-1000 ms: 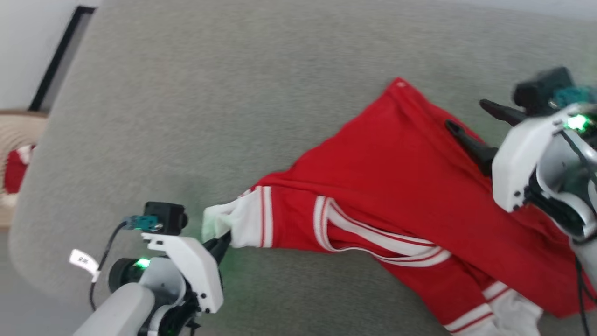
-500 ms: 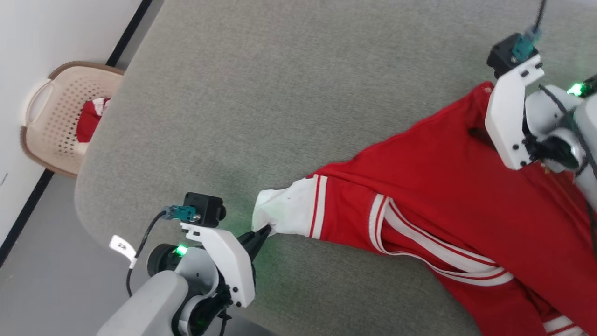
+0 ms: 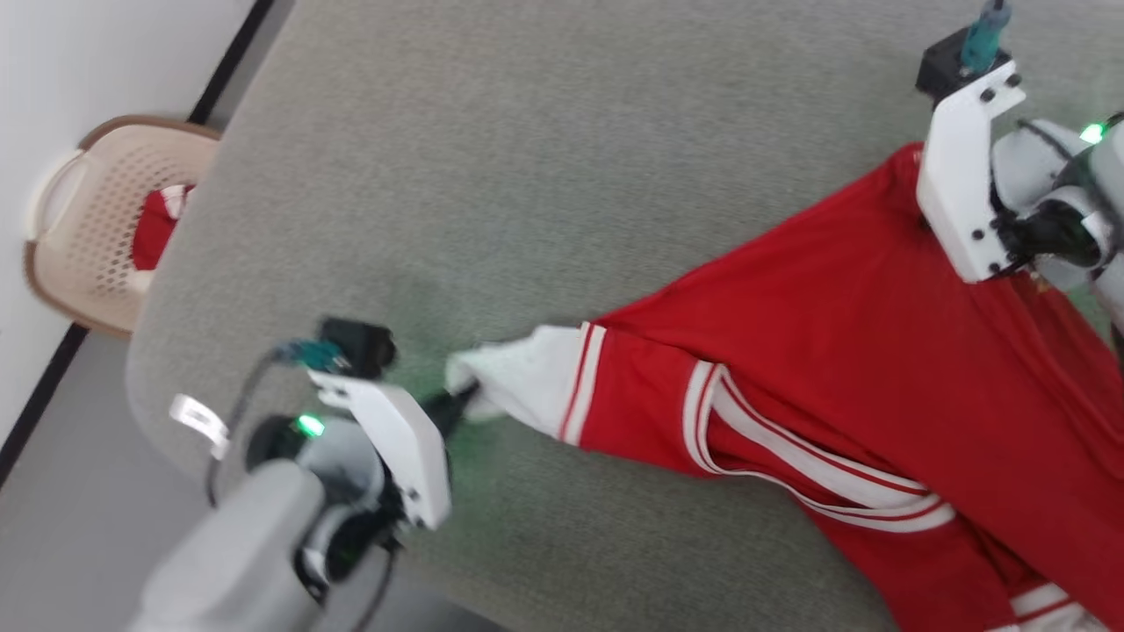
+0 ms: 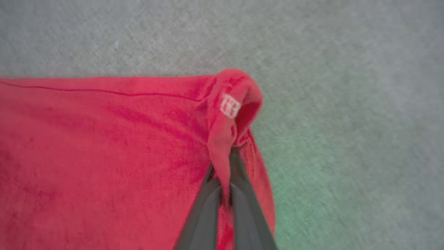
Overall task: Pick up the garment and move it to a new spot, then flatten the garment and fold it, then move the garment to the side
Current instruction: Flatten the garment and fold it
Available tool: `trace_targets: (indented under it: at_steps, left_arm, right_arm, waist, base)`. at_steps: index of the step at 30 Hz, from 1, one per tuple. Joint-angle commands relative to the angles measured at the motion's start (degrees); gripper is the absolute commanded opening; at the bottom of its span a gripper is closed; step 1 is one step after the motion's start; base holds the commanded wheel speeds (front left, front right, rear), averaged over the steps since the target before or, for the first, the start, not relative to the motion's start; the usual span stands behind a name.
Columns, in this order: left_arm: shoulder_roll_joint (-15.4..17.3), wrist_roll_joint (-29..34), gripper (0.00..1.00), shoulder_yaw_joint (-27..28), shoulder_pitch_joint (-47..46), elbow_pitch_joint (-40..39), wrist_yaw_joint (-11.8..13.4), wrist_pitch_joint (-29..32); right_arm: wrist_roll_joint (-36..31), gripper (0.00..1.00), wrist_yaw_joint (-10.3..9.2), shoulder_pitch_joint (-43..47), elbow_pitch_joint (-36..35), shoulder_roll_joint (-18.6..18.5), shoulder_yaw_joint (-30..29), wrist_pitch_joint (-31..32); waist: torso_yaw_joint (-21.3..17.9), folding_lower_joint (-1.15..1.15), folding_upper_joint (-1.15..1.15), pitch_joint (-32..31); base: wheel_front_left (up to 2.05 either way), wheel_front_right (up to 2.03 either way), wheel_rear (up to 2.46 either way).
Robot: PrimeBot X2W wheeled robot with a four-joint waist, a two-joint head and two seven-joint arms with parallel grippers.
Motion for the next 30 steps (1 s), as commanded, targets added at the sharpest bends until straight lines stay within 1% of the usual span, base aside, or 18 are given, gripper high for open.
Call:
trace_targets:
  at_steps: [1,3,4,12,16,19,22,25,30]
  left_arm:
    - [1.4,0.3,0.00,0.9,-2.2,-0.7,0.3,0.8]
    - [3.1,0.2,0.00,2.0,-3.9,-1.5,0.7,2.0]
    - [3.1,0.2,0.00,2.0,-3.9,-1.5,0.7,2.0]
    - [11.9,1.8,0.00,5.3,-13.4,-5.9,2.6,9.8]
    - [14.9,1.8,0.00,6.4,-18.7,-6.5,3.0,14.4]
    - [16.1,2.3,0.00,6.6,-23.0,-6.3,3.3,17.6]
    - [16.5,2.9,0.00,6.7,-27.0,-5.4,3.2,19.8]
    - [16.0,3.8,0.00,6.6,-32.3,-3.3,2.7,21.7]
    - [14.9,5.3,0.00,6.6,-38.6,0.2,1.6,21.9]
  right_arm:
    - [0.5,0.00,-0.16,-0.9,-0.4,-1.6,0.1,-1.7]
    - [1.3,0.00,-0.15,-2.0,-1.8,-1.9,-0.1,-3.7]
    - [1.3,0.00,-0.15,-2.0,-1.8,-1.9,-0.1,-3.7]
    - [3.8,0.00,-0.14,-3.7,-6.5,-5.4,-2.1,-9.8]
    - [4.1,0.00,-0.15,-3.9,-8.8,-6.7,-3.2,-11.9]
    - [4.0,0.00,-0.16,-4.0,-10.3,-7.2,-4.5,-12.9]
    - [3.3,0.00,-0.16,-4.3,-11.4,-7.2,-6.0,-13.6]
    - [2.4,0.00,-0.16,-4.6,-12.2,-6.6,-8.6,-14.7]
    - [0.5,0.00,-0.16,-4.8,-13.2,-5.4,-12.2,-15.6]
  waist:
    - [-1.6,0.00,0.00,-0.7]
    - [-2.9,0.00,0.00,-1.1]
    - [-2.9,0.00,0.00,-1.1]
    - [-8.7,0.00,0.00,-3.7]
    - [-11.2,0.00,0.00,-5.5]
    - [-13.1,0.00,0.00,-6.9]
    - [-14.7,0.00,0.00,-8.1]
    - [-16.5,0.00,0.00,-9.5]
    - [-17.9,0.00,0.00,-10.5]
  base:
    - [0.00,0.00,0.00]
    - [0.00,0.00,0.00]
    - [0.00,0.00,0.00]
    - [0.00,0.00,0.00]
    - [0.00,0.00,0.00]
    - [0.00,0.00,0.00]
    - [0.00,0.00,0.00]
    - [0.00,0.00,0.00]
    - [0.00,0.00,0.00]
